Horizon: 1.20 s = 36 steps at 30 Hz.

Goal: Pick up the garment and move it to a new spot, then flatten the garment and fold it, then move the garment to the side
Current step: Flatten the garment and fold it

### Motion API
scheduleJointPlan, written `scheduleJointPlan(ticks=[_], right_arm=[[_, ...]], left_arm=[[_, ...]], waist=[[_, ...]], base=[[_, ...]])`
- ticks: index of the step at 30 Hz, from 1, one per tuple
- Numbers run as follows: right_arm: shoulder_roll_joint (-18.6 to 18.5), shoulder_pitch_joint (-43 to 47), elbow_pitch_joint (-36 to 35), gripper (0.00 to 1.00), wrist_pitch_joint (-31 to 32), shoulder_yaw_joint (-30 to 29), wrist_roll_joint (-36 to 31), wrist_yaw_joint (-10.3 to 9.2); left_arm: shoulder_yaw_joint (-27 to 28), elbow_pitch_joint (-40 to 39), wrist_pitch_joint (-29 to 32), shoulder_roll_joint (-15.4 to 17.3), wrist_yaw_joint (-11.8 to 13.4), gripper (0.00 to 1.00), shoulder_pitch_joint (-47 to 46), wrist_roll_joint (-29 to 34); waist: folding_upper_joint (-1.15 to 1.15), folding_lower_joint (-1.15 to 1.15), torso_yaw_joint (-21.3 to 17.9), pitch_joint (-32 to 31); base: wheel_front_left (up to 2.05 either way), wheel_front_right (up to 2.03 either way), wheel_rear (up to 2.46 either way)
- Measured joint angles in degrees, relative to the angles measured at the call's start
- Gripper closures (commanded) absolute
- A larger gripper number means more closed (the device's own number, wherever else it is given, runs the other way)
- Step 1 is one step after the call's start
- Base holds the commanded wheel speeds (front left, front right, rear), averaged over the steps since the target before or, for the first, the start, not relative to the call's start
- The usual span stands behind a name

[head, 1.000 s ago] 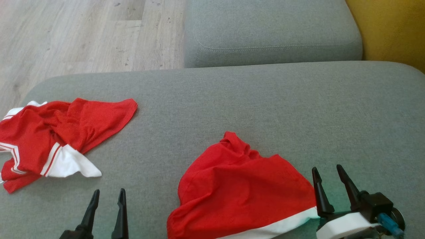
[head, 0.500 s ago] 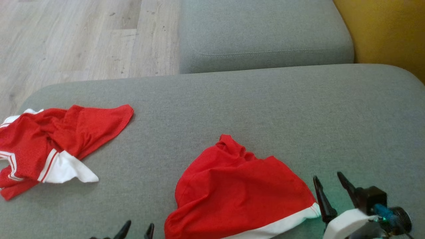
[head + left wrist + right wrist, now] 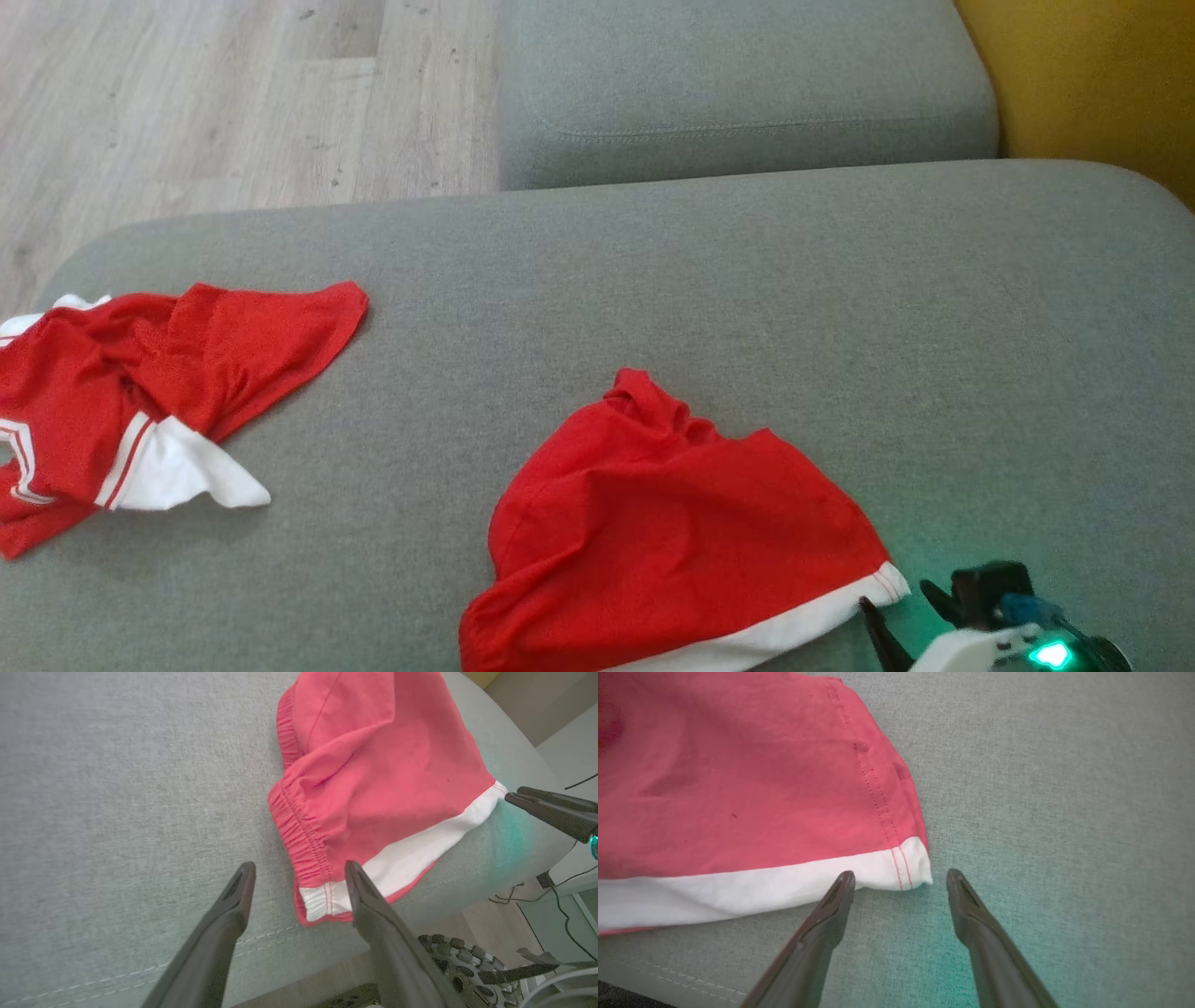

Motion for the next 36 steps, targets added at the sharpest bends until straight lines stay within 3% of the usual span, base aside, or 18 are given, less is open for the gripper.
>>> scheduleJointPlan(ticks=[12, 35, 36], right_arm=[[1.2, -4.7, 6.4, 0.0, 0.6, 0.3, -3.0, 0.0], [1.3, -8.4, 8.3, 0.0, 0.5, 3.3, -2.5, 0.0], [1.2, -8.5, 8.3, 0.0, 0.5, 3.6, -2.3, 0.0]], left_arm=[[-4.6, 3.6, 3.0, 1.5, 0.0, 0.0, -2.4, -4.2], [-8.4, 11.5, 0.2, 0.3, 0.0, 0.0, -7.8, -6.8], [-8.7, 11.7, 0.1, 0.3, 0.0, 0.1, -8.0, -7.1]], waist=[[0.0, 0.0, 0.5, 1.5], [0.0, 0.0, -0.8, 3.1], [0.0, 0.0, -0.9, 3.2]], base=[[0.0, 0.0, 0.0], [0.0, 0.0, 0.0], [0.0, 0.0, 0.0]])
